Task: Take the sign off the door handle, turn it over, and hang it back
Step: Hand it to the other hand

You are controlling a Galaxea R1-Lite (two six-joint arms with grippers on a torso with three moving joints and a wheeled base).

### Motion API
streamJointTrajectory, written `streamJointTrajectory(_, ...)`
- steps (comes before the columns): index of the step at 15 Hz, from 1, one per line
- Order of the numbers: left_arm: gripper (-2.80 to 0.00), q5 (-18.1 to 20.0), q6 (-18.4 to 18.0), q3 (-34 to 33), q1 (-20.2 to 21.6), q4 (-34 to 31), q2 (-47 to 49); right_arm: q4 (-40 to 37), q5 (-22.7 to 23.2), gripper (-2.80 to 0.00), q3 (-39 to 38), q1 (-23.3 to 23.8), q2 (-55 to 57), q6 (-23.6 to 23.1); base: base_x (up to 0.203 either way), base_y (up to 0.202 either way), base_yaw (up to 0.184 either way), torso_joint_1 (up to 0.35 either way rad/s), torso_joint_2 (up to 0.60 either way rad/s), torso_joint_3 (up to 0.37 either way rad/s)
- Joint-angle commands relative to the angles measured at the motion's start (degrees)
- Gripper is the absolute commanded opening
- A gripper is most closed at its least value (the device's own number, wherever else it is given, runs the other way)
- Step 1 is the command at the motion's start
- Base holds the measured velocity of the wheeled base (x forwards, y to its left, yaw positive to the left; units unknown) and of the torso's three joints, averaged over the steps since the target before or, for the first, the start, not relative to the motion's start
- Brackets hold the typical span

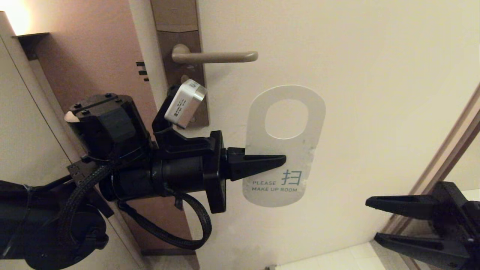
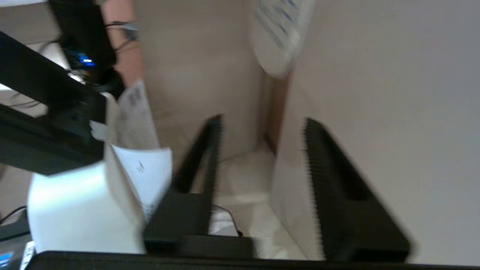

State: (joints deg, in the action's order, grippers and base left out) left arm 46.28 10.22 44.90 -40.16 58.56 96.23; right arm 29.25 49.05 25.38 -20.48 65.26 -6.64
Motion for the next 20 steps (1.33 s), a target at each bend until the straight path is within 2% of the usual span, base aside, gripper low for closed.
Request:
streamJointTrajectory(1, -2.80, 0.22, 0.07, 0.30, -0.20, 0.32, 0.45, 0.27, 0.26, 0.00, 1.82, -2.42, 3.47, -0.04, 0.000, 0.000, 0.000, 0.000, 0.00, 0.000)
streamJointTrajectory(9, -2.80, 0.22, 0.08, 2.56, -1.47, 0.37, 1.74, 0.56, 0.34, 0.00, 8.25, -7.69, 10.09, 0.05, 0.000, 0.000, 0.000, 0.000, 0.00, 0.000)
streamJointTrajectory(13, -2.80, 0.22, 0.24, 4.38, -1.77, 1.76, 3.70, 5.82, 0.26, 0.00, 11.01, -8.91, 14.91, 1.14, 0.000, 0.000, 0.000, 0.000, 0.00, 0.000)
streamJointTrajectory(20, -2.80, 0.22, 0.59, 6.34, -2.21, 1.82, 4.70, 6.26, 0.25, 0.00, 15.39, -12.42, 18.52, 2.85, 0.000, 0.000, 0.000, 0.000, 0.00, 0.000)
